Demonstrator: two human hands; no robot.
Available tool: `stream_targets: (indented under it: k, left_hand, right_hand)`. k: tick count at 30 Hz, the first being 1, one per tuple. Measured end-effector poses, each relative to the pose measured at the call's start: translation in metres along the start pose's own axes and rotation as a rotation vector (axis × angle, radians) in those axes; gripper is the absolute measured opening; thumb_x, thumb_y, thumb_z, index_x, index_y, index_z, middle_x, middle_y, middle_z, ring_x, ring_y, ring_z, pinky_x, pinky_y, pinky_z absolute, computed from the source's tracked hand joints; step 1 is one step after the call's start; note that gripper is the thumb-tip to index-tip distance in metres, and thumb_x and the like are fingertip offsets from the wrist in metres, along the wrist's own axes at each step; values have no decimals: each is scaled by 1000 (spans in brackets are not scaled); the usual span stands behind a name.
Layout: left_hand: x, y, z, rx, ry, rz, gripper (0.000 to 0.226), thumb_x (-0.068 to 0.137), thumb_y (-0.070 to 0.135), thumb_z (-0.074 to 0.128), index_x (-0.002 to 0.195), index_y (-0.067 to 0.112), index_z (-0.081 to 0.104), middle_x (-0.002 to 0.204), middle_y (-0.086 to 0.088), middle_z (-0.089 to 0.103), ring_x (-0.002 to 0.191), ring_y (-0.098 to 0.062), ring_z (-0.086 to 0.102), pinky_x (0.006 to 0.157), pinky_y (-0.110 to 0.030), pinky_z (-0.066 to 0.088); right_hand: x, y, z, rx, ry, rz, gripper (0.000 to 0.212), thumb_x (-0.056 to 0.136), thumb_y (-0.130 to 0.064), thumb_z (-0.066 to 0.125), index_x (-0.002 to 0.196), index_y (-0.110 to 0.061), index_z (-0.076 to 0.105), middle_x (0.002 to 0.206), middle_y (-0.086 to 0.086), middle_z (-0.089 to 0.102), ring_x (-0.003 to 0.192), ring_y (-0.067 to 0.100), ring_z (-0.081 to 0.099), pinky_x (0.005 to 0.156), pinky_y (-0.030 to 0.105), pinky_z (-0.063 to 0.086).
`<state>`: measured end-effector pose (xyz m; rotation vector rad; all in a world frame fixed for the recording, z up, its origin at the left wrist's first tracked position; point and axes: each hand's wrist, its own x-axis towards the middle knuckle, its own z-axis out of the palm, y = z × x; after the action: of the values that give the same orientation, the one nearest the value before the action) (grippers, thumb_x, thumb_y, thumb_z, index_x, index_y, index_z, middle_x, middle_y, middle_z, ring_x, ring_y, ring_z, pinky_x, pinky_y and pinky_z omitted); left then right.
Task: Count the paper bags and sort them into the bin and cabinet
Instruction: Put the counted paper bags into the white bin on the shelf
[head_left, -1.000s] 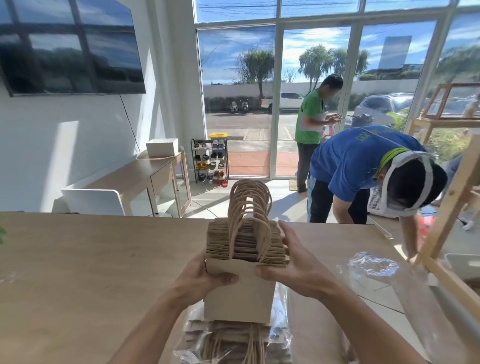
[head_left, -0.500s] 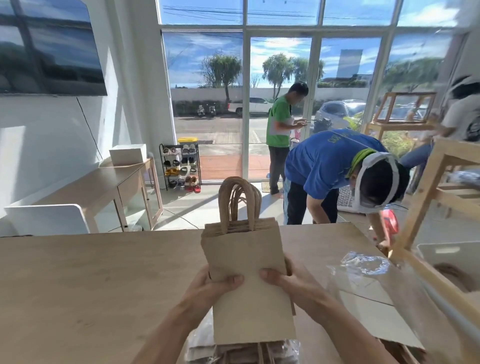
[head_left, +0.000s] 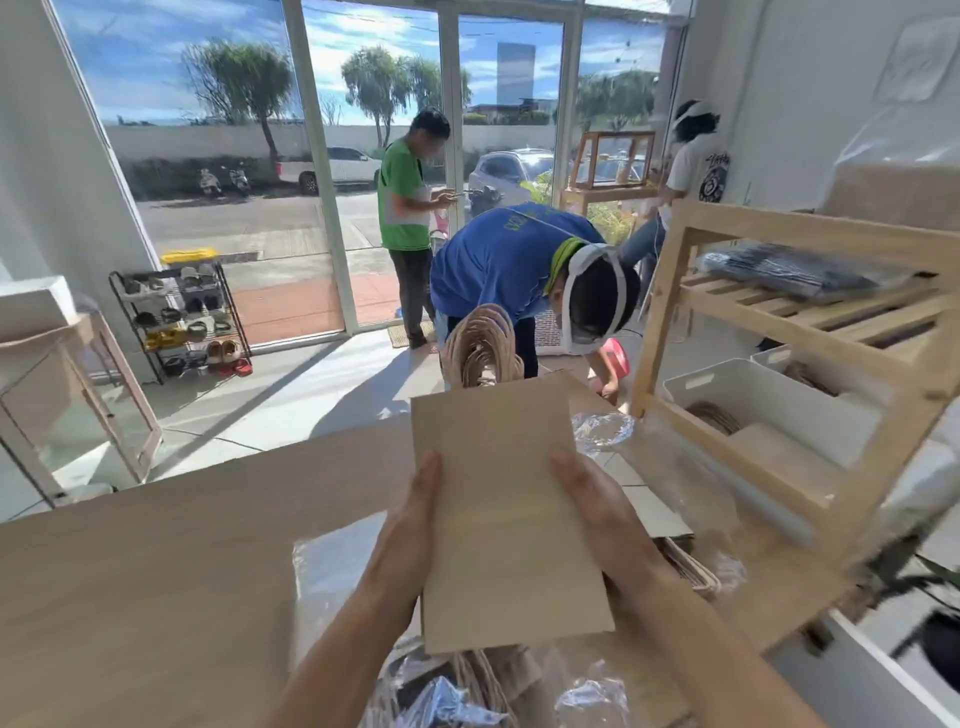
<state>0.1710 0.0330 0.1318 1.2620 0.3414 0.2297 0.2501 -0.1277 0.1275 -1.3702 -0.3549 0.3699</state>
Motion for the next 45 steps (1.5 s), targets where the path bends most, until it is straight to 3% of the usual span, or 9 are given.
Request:
stream_targets:
  k: [3, 6, 10, 18, 22, 29, 34, 42, 45]
  left_hand:
    - [-3, -7, 26, 16, -23, -16, 50, 91, 57, 43, 116, 21, 66, 97, -4, 77, 84, -23, 75, 61, -32, 60]
    - [-9, -16, 63, 44, -81, -34, 52, 90, 60, 44, 120, 22, 65, 102, -6, 76, 89, -26, 74, 71, -39, 60]
    - [-25, -29, 120, 40, -175, -92, 64, 77, 69, 51, 119, 23, 66, 105, -6, 76, 96, -29, 72, 91, -50, 54]
    - [-83, -63, 239, 55, -344, -146, 42, 93, 54, 47, 109, 21, 69, 98, -3, 77, 90, -22, 74, 88, -42, 55]
    - [-107, -81, 286, 32, -365, -179, 49, 90, 57, 53, 119, 20, 66, 106, -7, 75, 99, -28, 71, 95, -50, 52]
    - [-128, -102, 364, 86, -506, -265, 48, 90, 55, 53, 110, 16, 70, 104, -6, 76, 101, -26, 71, 101, -47, 49]
    - [-115, -126, 408, 157, -605, -297, 51, 86, 60, 57, 112, 19, 71, 103, -5, 76, 98, -26, 72, 98, -48, 50]
    - [-44, -152, 473, 152, -687, -435, 49, 86, 55, 60, 112, 15, 69, 98, -11, 76, 89, -30, 73, 81, -41, 56]
    - [1, -158, 492, 182, -699, -436, 51, 83, 55, 63, 114, 15, 69, 99, -12, 76, 92, -31, 73, 88, -45, 55]
  right_hand:
    - [-21, -10, -22, 23, 87, -11, 71, 74, -66, 65, 117, -10, 64, 109, 10, 73, 103, 28, 69, 94, 52, 51]
    - [-50, -19, -56, 46, 179, -12, 49, 85, -55, 59, 110, -15, 69, 105, 10, 75, 100, 28, 70, 92, 49, 53]
    - [-90, -31, -105, 43, 297, -35, 58, 78, -62, 60, 116, -18, 67, 110, 7, 73, 105, 28, 68, 98, 53, 48]
    - [-180, -48, -211, 95, 470, -57, 61, 71, -64, 68, 113, -20, 69, 111, 4, 73, 106, 26, 68, 100, 51, 47]
    - [-217, -56, -253, 99, 525, -69, 78, 60, -75, 70, 119, -23, 67, 120, -1, 70, 116, 23, 63, 106, 50, 42]
    - [-268, -70, -315, 111, 661, -58, 58, 79, -57, 64, 111, -10, 69, 109, 11, 73, 105, 33, 67, 98, 57, 47]
    - [-281, -65, -354, 147, 774, -52, 36, 94, -44, 53, 105, -16, 73, 108, 8, 74, 105, 30, 68, 99, 54, 47]
    - [-239, -71, -414, 184, 858, -6, 38, 98, -37, 48, 113, -9, 68, 106, 12, 74, 98, 31, 70, 89, 45, 52]
    - [-203, -74, -436, 201, 878, 25, 36, 97, -38, 50, 110, -10, 69, 101, 10, 75, 89, 27, 72, 83, 41, 55]
